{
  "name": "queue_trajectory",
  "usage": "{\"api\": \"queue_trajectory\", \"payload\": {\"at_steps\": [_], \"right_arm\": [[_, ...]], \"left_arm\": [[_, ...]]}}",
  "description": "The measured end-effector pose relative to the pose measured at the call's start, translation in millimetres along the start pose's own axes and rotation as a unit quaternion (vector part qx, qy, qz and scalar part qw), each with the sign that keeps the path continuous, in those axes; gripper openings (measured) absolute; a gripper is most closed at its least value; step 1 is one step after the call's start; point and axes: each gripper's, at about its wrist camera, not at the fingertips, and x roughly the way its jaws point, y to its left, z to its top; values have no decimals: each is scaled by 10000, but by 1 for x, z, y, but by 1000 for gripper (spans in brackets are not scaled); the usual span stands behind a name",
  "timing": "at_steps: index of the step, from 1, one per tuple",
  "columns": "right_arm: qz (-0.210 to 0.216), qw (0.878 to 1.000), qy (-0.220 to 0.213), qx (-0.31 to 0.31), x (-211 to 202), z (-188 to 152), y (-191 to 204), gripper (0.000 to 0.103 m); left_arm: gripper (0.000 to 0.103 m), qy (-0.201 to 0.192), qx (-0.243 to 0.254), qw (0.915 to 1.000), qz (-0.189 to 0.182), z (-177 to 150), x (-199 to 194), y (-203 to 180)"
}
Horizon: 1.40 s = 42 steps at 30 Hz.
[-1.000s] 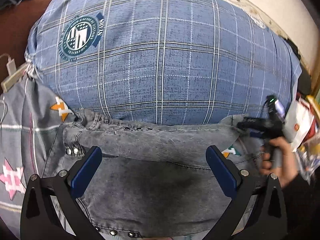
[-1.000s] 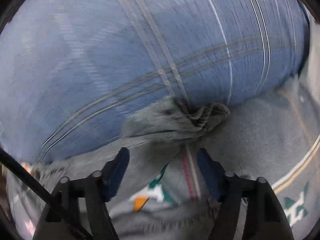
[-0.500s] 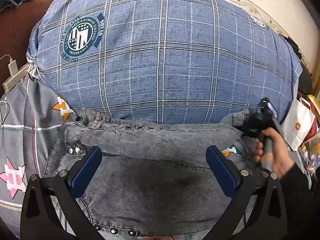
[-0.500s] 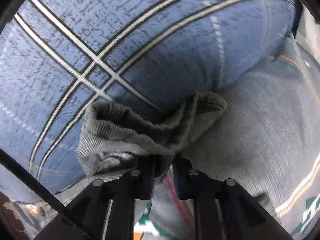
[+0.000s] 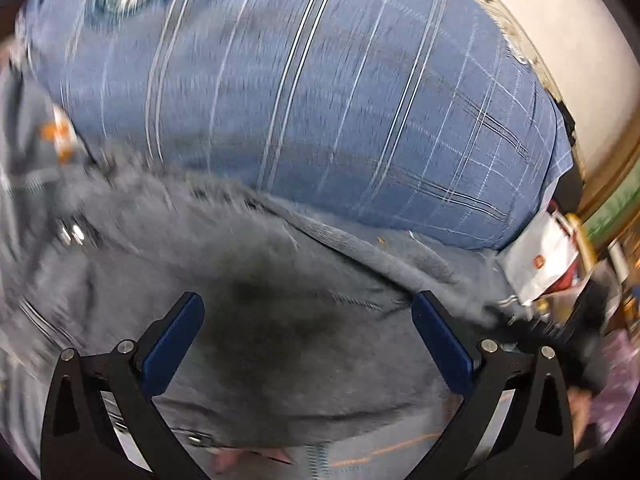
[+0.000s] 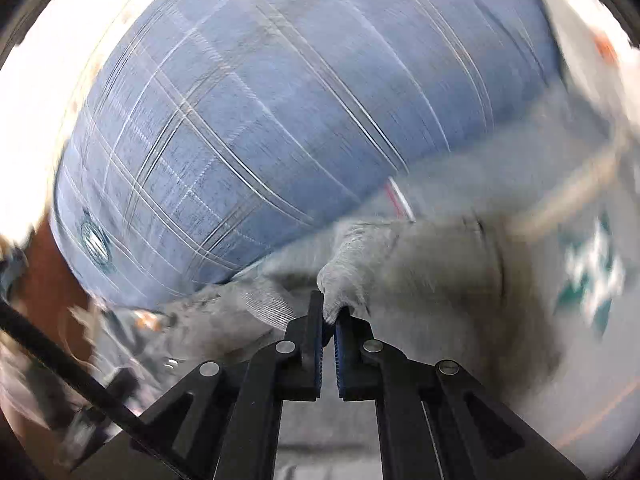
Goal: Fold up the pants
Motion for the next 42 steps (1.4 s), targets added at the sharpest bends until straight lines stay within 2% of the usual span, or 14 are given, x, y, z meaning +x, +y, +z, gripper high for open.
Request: {"api": "queue_trajectory", "payload": {"at_steps": [4,10,12,13,16,20,23,25,30,31,32,33,35,42], "right_arm": [[196,9952,523,798,23,-9,-28,3],[346,9962,269,750,10,-7,-38,3],[386,9950,352,846,13,-6,-45,3],[400,9946,363,886,14,-5,-48,3],[461,9935,372,974,15,1,-51,3],[431,9931,428,1001,17,8,-52,3],[316,9939,491,939,22,10,-51,3],[300,9939,489,942,23,12,-52,3],[240,9927,736,927,31,21,-56,5],[232,9917,793,984,33,23,-59,6],[227,9911,817,1022,35,26,-62,5],[257,9903,837,1081,38,32,-66,4],[323,9911,766,1042,34,42,-66,4],[526,9950,91,-845,-34,52,-6,4]], "left_arm": [[103,308,-222,9992,81,-1,23,-2],[103,1029,-599,9924,308,24,84,-21],[97,1288,-786,9878,386,33,107,-25],[86,1465,-873,9843,447,35,121,-29],[83,1954,-923,9736,732,36,150,-32],[59,1882,-1353,9674,1019,47,162,-21],[59,1828,-1802,9617,959,61,165,-8],[59,2194,-1700,9548,1066,63,178,-6],[59,2370,-1623,9510,1144,67,183,-8],[54,2395,-1608,9499,1202,71,184,-8],[33,2422,-1586,9476,1352,75,182,-8],[23,2426,-1594,9457,1465,76,178,-7],[14,2320,-1773,9492,1174,79,160,-5],[6,1534,-1858,9705,51,59,54,0]]}}
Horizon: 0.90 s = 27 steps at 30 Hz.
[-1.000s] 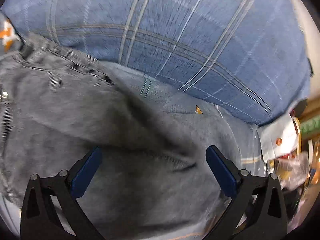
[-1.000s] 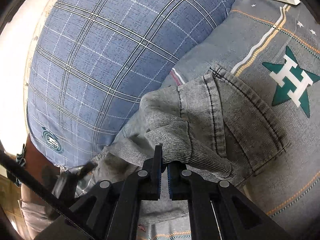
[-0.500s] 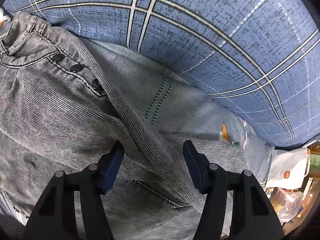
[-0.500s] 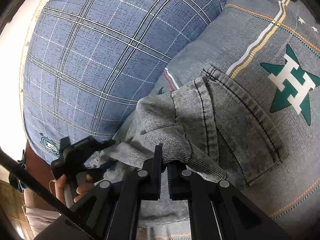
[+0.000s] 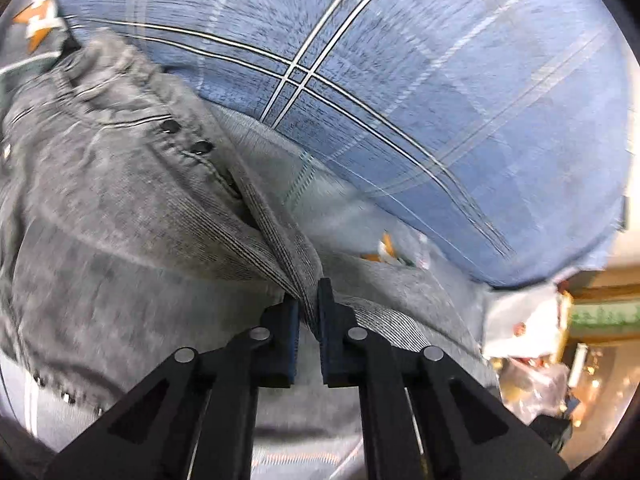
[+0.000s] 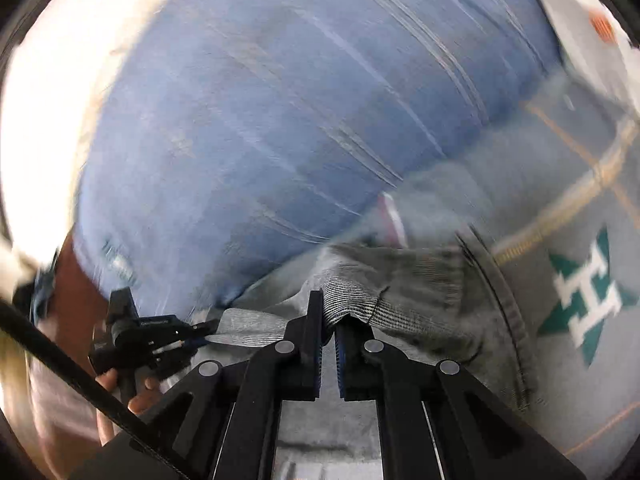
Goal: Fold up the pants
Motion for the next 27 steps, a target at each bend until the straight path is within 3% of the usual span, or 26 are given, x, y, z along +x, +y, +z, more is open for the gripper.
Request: {"api": "queue_trajectory", "payload": {"at_steps": [2,6,10,13,17,19,20,21,23,25,26,27], "right_arm": [[-239,9992,291,-135,1,-13,-4,4],[-703,9925,927,386,19,-50,-38,4],[-1035,9872,1120,474,32,-63,-50,4],[-1083,9893,896,395,18,-63,-46,4],[-1237,9896,692,251,8,-67,-43,5],[-1411,9827,1156,328,32,-74,-53,13],[-1425,9785,1415,463,41,-78,-59,27],[-1314,9784,1481,601,43,-79,-62,30],[-1154,9821,1366,594,34,-74,-60,30],[-1099,9886,975,318,7,-62,-50,42],[-974,9913,857,220,-6,-55,-47,55],[-878,9931,759,179,-15,-50,-45,60]], "left_arm": [[6,55,204,9998,-26,-30,-6,17],[6,521,75,9986,-49,-91,20,68],[5,495,-106,9987,-80,-105,31,80],[5,73,221,9994,-264,-105,3,66],[6,227,429,9988,-35,-110,3,62],[6,360,452,9981,234,-110,32,63],[6,412,445,9977,300,-110,38,61],[6,388,357,9983,248,-110,37,64],[6,371,398,9982,234,-114,31,63],[6,332,472,9981,229,-116,23,66],[6,350,475,9980,239,-116,20,69],[6,376,472,9978,262,-115,20,70]]}}
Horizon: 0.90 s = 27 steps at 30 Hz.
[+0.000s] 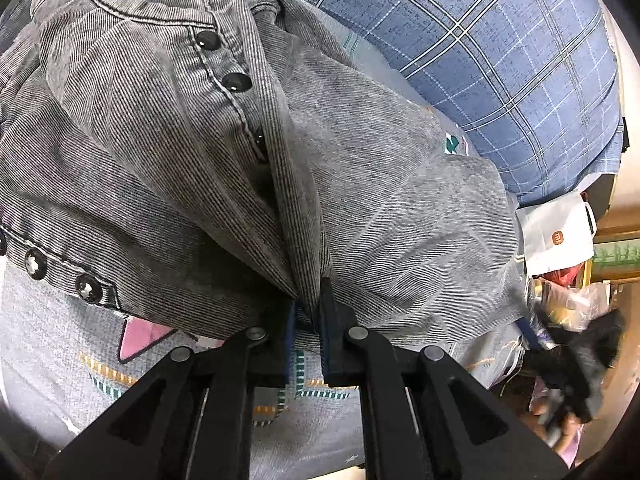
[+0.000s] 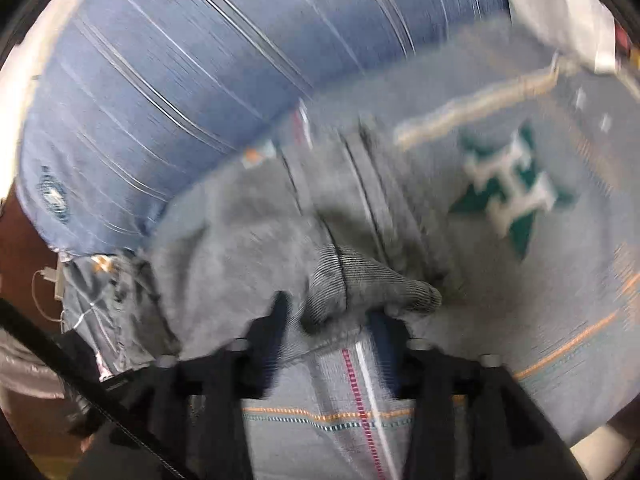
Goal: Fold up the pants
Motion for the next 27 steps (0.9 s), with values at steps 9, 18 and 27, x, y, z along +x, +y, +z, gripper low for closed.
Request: {"api": "queue_trajectory", "payload": {"at_steps": [9,18,27], "right_arm": [[-444,9978,77,-496,51,92,6,54],[-1010,9904,186,-926,105,85,4,11],[-1166,9908,-504,-455,75,100,-15,15]], "left_arm": [[6,48,-76,10000,20,0,24,-1],[7,-20,-23,10000,85,0,21,-4],[6,-322,141,9993,132,-5,14,-7]]}}
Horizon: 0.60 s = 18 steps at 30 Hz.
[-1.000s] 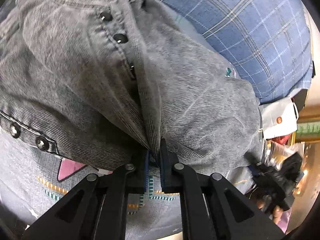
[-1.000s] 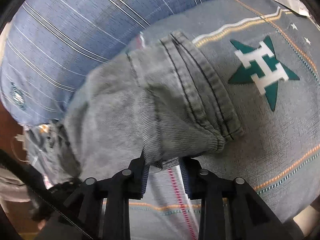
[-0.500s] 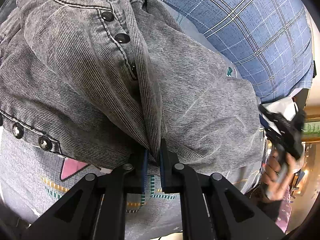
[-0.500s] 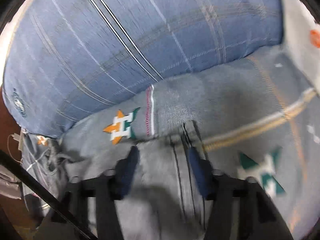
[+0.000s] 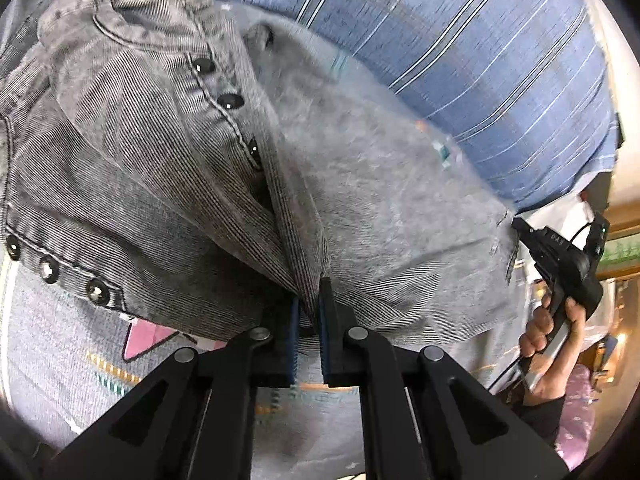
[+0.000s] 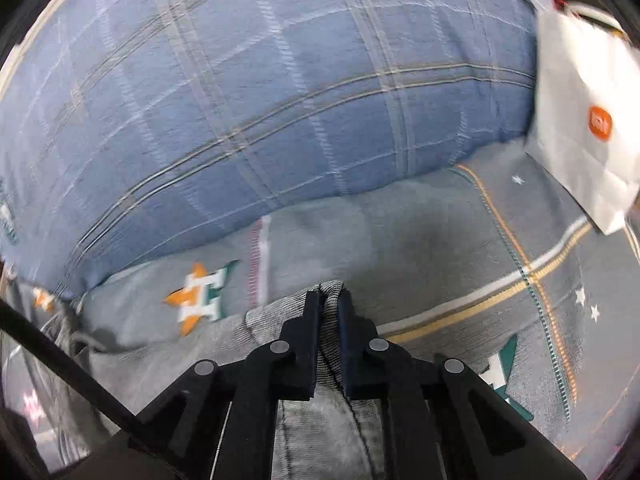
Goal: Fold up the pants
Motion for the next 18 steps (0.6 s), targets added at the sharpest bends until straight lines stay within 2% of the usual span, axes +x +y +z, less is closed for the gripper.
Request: {"api": "queue_trajectory", "payload": {"at_steps": [1,3,4,5,6,7,8,10,11,12,13,14,15,18], "right_arm": [[24,9997,236,14,11,-2,-3,15],[42,9978,667,7,16,-8,-4,25],[122,9979,637,14,7,-11,-3,26],[164,9980,603,1,-9,-12,-1,38],[138,9984,547,-9,-28,-17,0,58],[156,9988,467,-5,-41,-22,-1,65],[237,9991,346,76,-62,-33,-4,68],[385,9976,512,276,-72,-58,-11,68],[429,9969,560,347,-71,-65,-15,65],[287,9957,747,458,-62,-77,-22,60],[179,9947,872,520,-55,-81,-25,51],[156,9925,1045,609,-44,-85,-28,32],[288,9896,1225,689,-38,-88,-29,30],[322,9887,1158,901,-34,-86,-33,31]], "left_arm": [[6,16,-12,10000,30,-1,4,1],[6,30,-21,10000,51,-2,7,3],[6,16,-26,10000,45,-3,6,2],[6,-1,-15,10000,30,-2,4,0],[6,-22,7,10000,22,-1,3,0],[6,-57,45,10000,25,-1,1,-1],[6,-73,83,9999,44,-1,0,-1],[6,-37,68,9999,76,-1,-1,2],[6,-12,45,10000,73,0,-1,4],[6,13,34,10000,70,0,-1,6],[6,16,35,10000,71,-1,-1,5],[6,17,36,10000,75,-1,0,4],[6,17,34,10000,70,-1,-1,5],[6,17,41,10000,73,1,0,5]]}}
